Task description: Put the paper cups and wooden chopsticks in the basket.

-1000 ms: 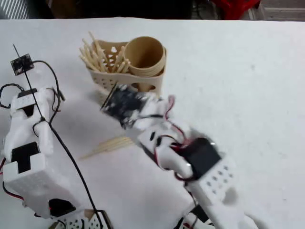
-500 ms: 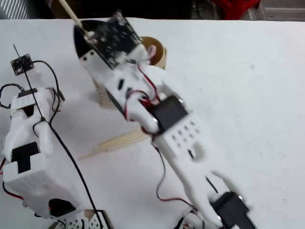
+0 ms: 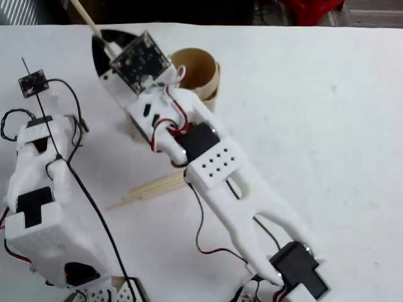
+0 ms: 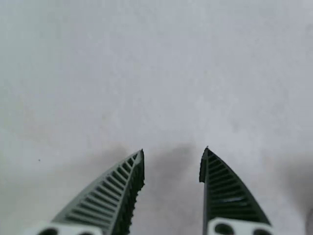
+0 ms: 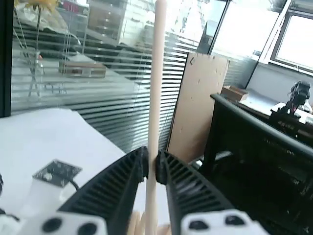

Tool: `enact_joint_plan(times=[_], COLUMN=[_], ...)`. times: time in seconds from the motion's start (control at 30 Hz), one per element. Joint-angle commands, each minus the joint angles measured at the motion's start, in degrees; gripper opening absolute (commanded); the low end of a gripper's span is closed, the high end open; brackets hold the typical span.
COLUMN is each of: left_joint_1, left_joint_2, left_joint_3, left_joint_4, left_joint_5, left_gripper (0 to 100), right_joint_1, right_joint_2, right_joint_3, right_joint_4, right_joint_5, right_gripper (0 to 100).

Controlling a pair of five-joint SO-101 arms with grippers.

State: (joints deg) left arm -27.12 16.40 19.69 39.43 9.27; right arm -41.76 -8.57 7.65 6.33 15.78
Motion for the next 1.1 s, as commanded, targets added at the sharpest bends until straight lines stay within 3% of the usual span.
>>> enact_joint_plan(times=[0.0,0.23,0.4,0.57,0.77,0.93,1.07], left_joint_1=[0.7,0.7,0.7,0.7,0.7,0.7,0.7], left_joint_2=[-0.1,-0.1,-0.1,-0.1,-0.1,-0.1,-0.1], left_joint_3=[-0.4,-0.4,-0.4,-0.4,-0.4,-0.4,-0.4], left_joint_4=[-1.1,-1.1,-1.1,-1.1,-1.1,-1.1,-1.1], left_joint_5=[-0.5,-0.5,-0.5,-0.5,-0.5,-0.5,-0.5], left_gripper=[20,20,20,20,20,20,20], right_joint_1=[0.7,3.4,3.5,3.3,3.7,0.7,-1.3], right_joint_2=[-3.3,-7.4,-11.3,-15.7,-26.8,-32.3,-29.1], right_joint_3=[4.7,6.0,6.2,6.0,6.2,6.1,7.4], right_joint_4=[-3.6,0.3,8.0,16.5,38.3,63.4,73.2], right_joint_5=[-0.1,-0.4,-0.4,-0.4,0.0,0.9,10.2], right_gripper=[1.7,3.6,17.7,15.2,1.2,13.3,16.3])
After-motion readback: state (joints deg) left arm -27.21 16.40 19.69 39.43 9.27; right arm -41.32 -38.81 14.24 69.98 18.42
